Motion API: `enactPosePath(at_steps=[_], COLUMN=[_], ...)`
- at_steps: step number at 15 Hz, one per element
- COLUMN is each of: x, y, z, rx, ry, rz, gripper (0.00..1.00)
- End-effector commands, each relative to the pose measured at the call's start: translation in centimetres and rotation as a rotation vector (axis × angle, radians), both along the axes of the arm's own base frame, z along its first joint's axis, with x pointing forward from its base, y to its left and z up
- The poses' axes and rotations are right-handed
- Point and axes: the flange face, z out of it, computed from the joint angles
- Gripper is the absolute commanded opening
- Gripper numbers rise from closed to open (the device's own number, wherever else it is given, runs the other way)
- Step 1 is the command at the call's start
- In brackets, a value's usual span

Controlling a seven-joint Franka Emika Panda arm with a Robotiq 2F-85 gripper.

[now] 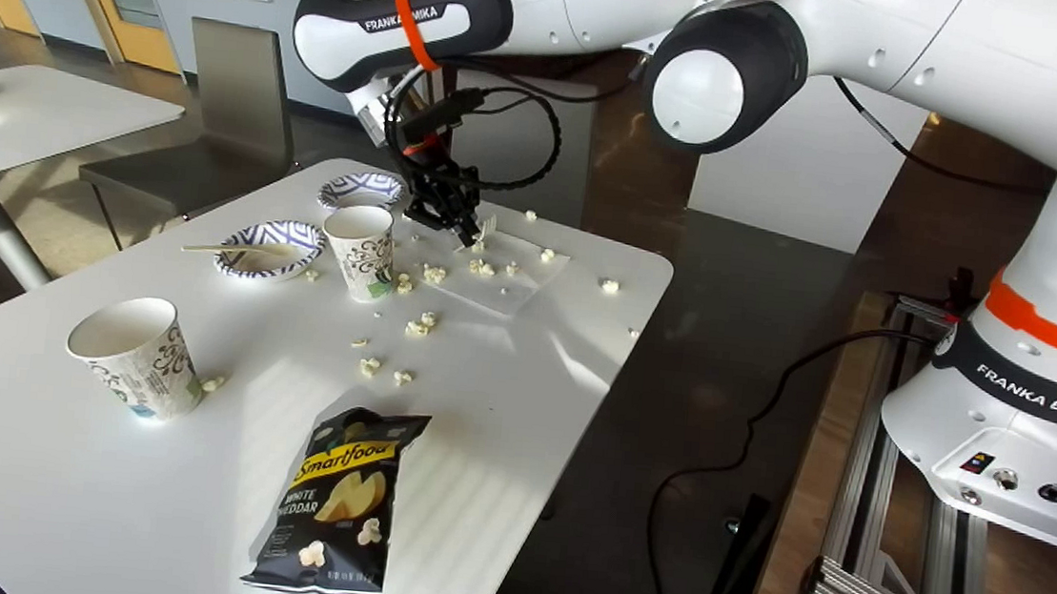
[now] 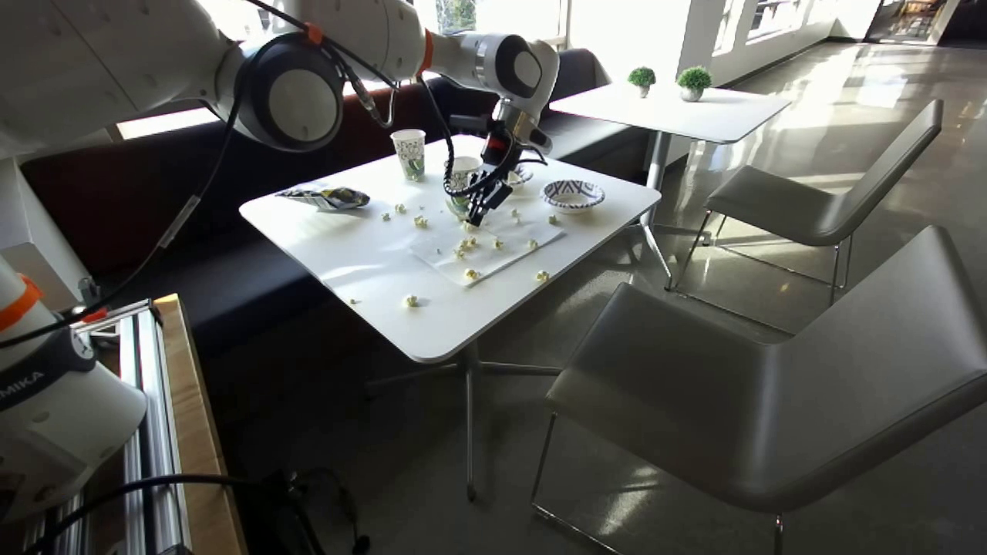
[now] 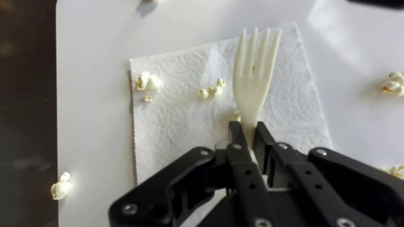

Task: Pick up the plastic fork from the paper bowl and place it on the white paper towel on the table

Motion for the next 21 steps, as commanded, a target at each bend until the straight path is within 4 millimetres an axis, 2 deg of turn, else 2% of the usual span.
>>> enactPosePath(at_steps=[1, 5, 6, 8, 10, 12, 14, 15, 18, 21], x=[0.6, 0.7, 0.6, 0.5, 0.3, 0.3, 0.9, 1.1, 1.5, 1.5], y=[0.9, 1.3, 1.3, 1.5, 1.6, 1.6, 1.4, 1.6, 2.4, 4.5], z=[-0.9, -0.7, -0.8, -0.9, -0.9, 0.3, 2.9, 5.0, 10.9, 15.1], rx=[0.024, 0.027, 0.027, 0.035, 0.029, -0.008, -0.046, -0.063, -0.105, -0.132], ry=[-0.049, -0.058, -0.057, -0.049, -0.034, -0.035, -0.084, -0.111, -0.185, -0.234], rz=[-0.007, 0.004, 0.007, 0.014, 0.016, 0.014, 0.006, 0.002, 0.075, 0.251], gripper=[0.03, 0.03, 0.38, 0.46, 0.61, 0.75, 0.90, 0.99, 1.00, 1.00])
